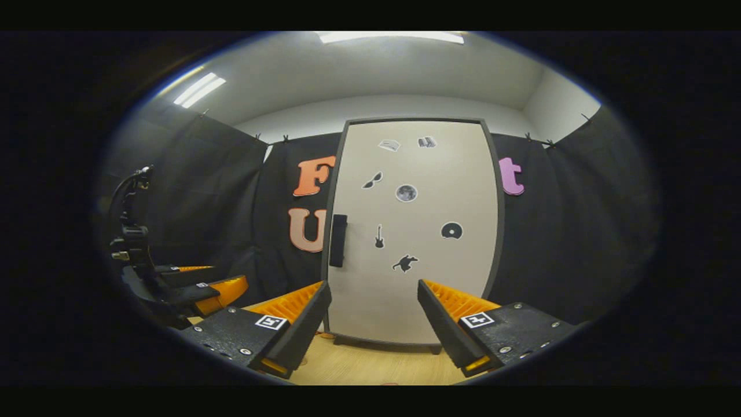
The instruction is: Open the cabinet door with the right hand, grasp the bottle in the cabinet with the left hand and place it on the coaster, then close the cabinet door with the right hand.
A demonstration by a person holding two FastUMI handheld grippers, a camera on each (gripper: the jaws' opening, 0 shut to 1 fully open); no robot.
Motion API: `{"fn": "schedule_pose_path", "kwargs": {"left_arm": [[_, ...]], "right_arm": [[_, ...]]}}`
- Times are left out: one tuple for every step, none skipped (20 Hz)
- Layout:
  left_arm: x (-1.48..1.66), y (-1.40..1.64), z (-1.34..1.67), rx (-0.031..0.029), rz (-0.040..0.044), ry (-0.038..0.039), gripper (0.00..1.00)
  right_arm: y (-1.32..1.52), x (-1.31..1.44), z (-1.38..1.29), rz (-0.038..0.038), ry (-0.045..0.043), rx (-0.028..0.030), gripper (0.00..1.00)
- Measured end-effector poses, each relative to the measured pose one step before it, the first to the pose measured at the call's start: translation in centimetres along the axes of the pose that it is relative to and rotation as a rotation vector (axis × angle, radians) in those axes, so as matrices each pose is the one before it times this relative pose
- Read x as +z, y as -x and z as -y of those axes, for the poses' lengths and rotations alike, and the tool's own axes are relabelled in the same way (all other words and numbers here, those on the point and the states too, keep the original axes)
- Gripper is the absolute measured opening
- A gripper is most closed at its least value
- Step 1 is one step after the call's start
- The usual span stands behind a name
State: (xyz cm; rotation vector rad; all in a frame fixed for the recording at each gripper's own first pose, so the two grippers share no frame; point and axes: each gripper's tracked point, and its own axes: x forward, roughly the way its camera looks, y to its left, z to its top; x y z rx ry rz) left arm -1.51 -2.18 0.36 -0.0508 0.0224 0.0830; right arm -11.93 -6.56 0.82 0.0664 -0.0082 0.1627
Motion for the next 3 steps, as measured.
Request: {"fn": "schedule_pose_path", "kwargs": {"left_arm": [[0.07,0.14,0.027,-0.00417,-0.00302,-0.00828,0.94],[0.123,0.053,-0.069,-0.00451,0.0025,-0.00788,0.94],[0.209,0.07,0.205,-0.00914,0.00045,-0.00461,0.94]], "right_arm": [[0.216,0.102,0.086,0.00819,-0.00554,-0.01016,0.93],[0.155,0.129,0.131,0.00795,-0.00452,-0.01281,0.93],[0.016,-0.014,0.096,0.00416,-0.00141,-0.01446,0.93]]}}
